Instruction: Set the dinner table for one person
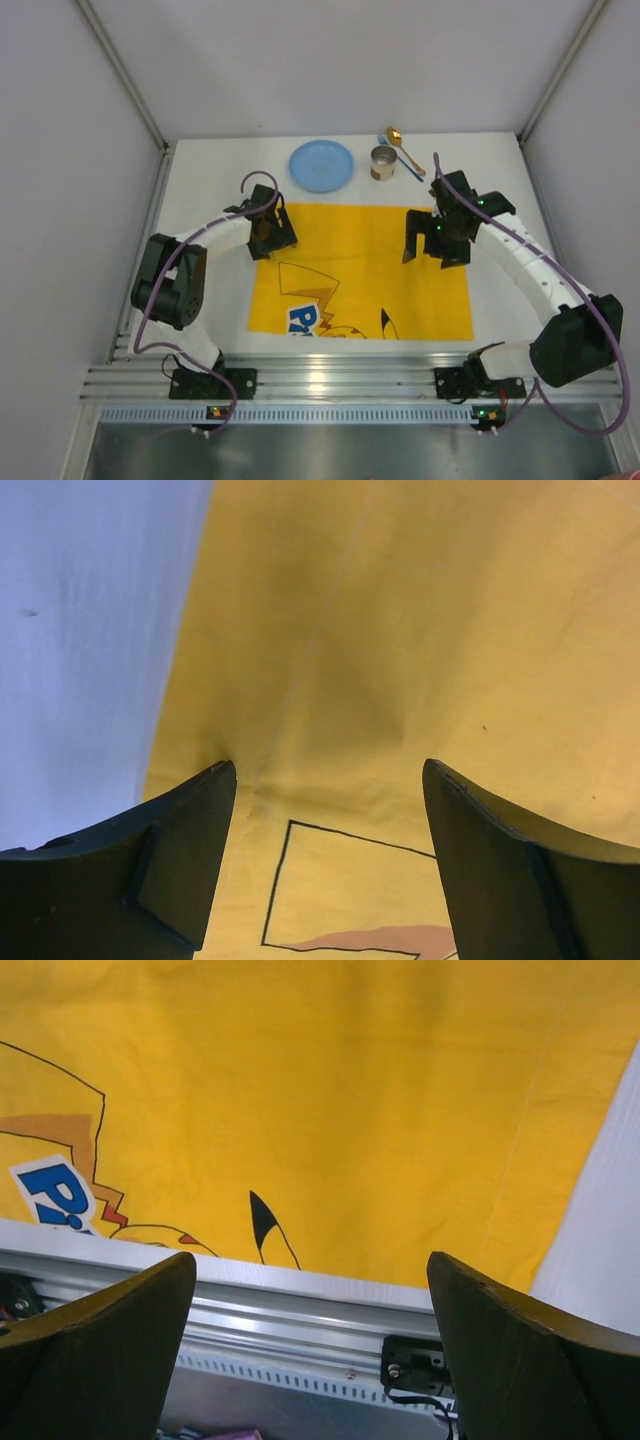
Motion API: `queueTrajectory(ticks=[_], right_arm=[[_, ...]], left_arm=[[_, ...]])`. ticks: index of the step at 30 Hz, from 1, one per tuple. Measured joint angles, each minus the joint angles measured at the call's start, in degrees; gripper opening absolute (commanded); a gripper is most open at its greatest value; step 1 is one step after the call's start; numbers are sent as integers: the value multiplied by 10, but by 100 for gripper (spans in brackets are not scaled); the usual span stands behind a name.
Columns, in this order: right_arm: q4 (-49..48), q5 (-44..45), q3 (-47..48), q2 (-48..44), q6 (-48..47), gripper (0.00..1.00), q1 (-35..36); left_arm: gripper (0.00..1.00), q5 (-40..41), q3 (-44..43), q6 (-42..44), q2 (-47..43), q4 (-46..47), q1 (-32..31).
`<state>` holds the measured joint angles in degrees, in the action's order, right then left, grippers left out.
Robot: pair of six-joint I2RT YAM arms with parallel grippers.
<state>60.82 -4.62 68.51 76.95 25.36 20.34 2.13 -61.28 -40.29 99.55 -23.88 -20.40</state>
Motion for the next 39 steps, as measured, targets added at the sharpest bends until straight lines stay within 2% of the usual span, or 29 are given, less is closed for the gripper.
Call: queueTrajectory(ticks=[9,13,18,22,30,34,38,39], right_arm=[[-17,-7,0,13,-11,100,-20],[-17,-13,0,9,-14,100,-23],[-19,-26,-7,-26,-16,100,-23],[-22,-28,-27,-61,-18,100,-23],[-8,-8,-43,-75,-8,100,-47],[2,3,-44,-74,4,100,-60],[3,11,-44,-65,14,100,-72],[3,14,-44,-57,17,100,-75]], left_arm=[[82,46,-15,12,-40,-66,22],[84,62,-78,12,-66,-86,22],[84,74,-161,-1,-64,-50,22],[83,85,-262,-21,17,-42,24],[81,82,-487,-36,270,-53,32],[80,68,-528,-44,340,-55,44],[70,40,-573,-48,393,-57,64],[62,30,-596,-48,405,-54,68]])
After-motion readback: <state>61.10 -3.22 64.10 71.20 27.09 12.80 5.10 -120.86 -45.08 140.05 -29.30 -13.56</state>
